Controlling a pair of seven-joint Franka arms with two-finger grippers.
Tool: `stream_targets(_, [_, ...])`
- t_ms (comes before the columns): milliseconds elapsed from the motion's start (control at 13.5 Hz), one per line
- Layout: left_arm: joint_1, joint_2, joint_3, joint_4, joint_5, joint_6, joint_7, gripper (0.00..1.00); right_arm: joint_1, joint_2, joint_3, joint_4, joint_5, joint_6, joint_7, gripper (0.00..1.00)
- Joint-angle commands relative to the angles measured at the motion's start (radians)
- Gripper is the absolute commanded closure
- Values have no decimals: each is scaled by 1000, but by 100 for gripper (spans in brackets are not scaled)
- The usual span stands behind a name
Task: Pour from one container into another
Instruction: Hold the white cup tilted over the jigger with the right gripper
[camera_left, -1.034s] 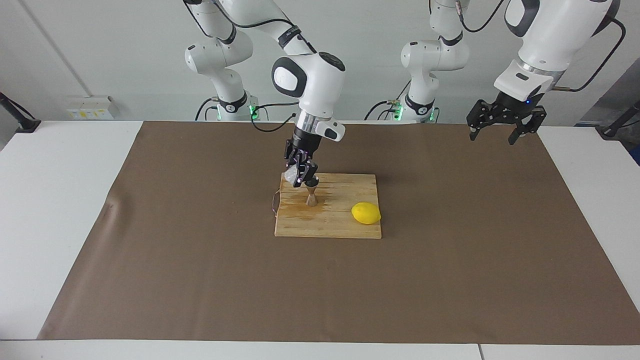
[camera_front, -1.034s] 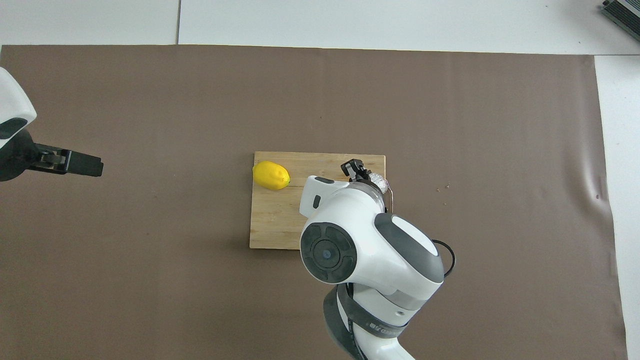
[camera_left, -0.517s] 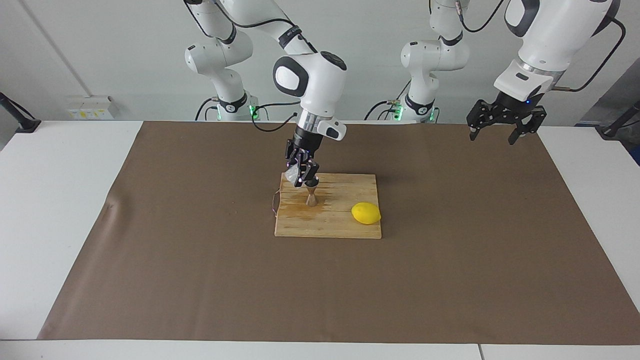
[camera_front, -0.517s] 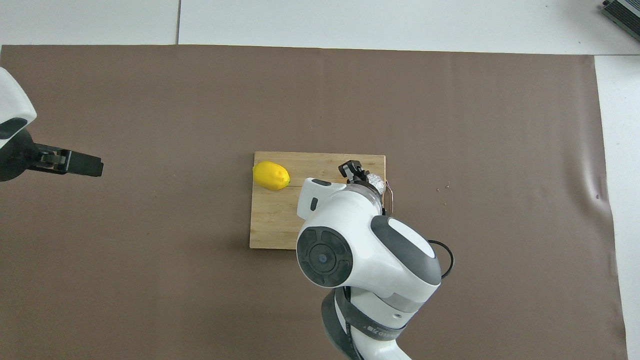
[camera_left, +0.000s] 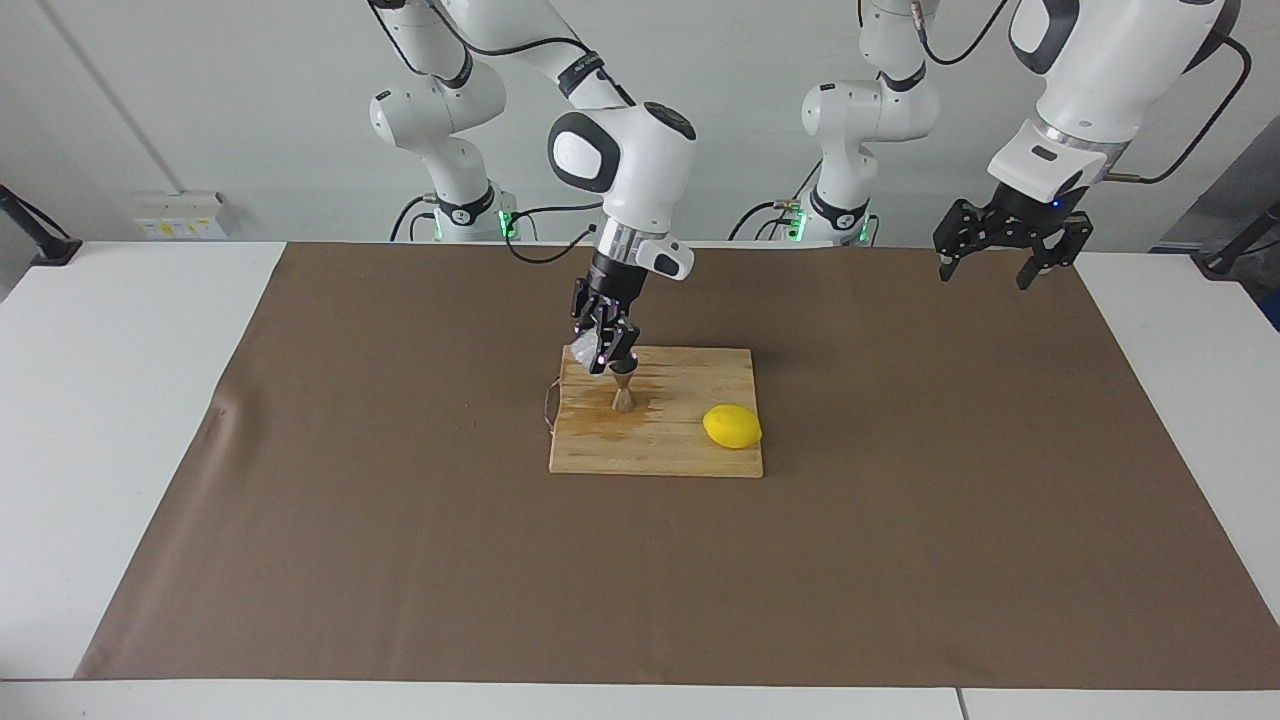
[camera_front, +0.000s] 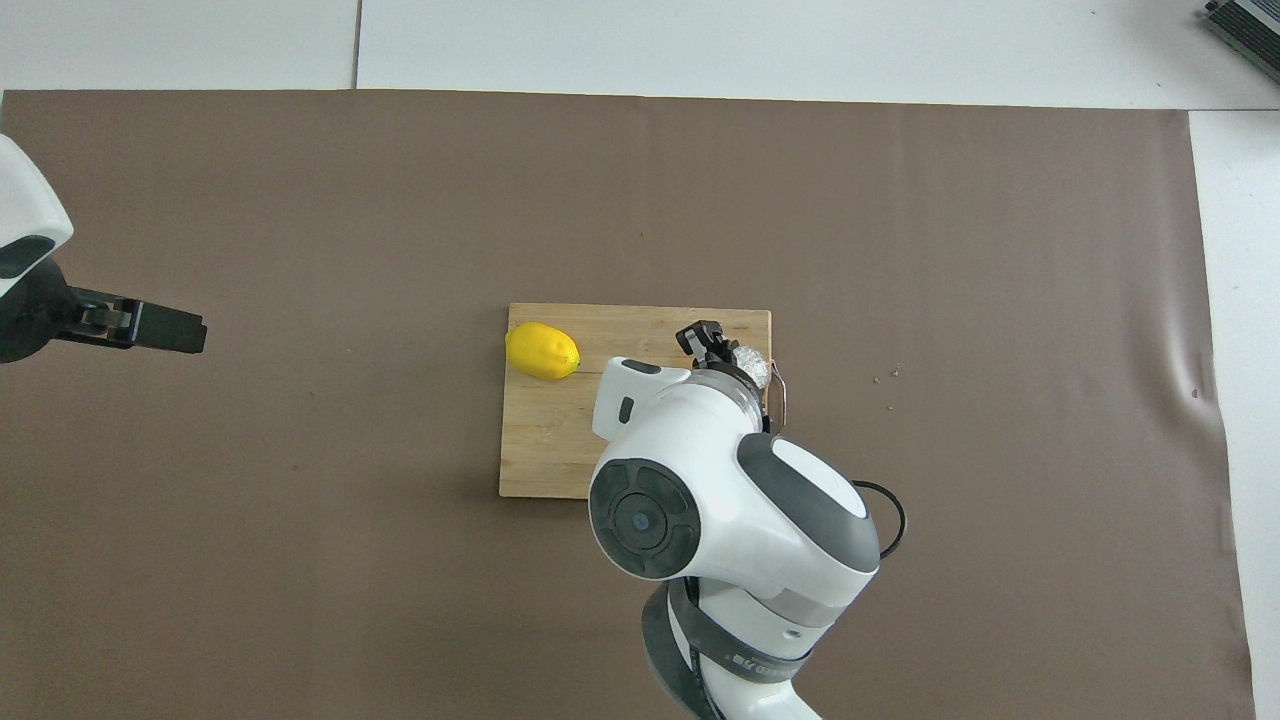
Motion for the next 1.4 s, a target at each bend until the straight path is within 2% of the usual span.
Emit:
stream_targets(0, [10, -14, -6, -12, 8, -6, 12, 0, -3, -2, 9, -6, -36, -9, 31, 83])
stream_targets(813, [9, -14, -6, -12, 8, -6, 12, 0, -3, 13, 11, 5, -59, -15, 45, 82])
stream_targets(1330, [9, -14, -6, -12, 8, -6, 11, 0, -19, 4, 11, 13, 10, -10, 42, 82])
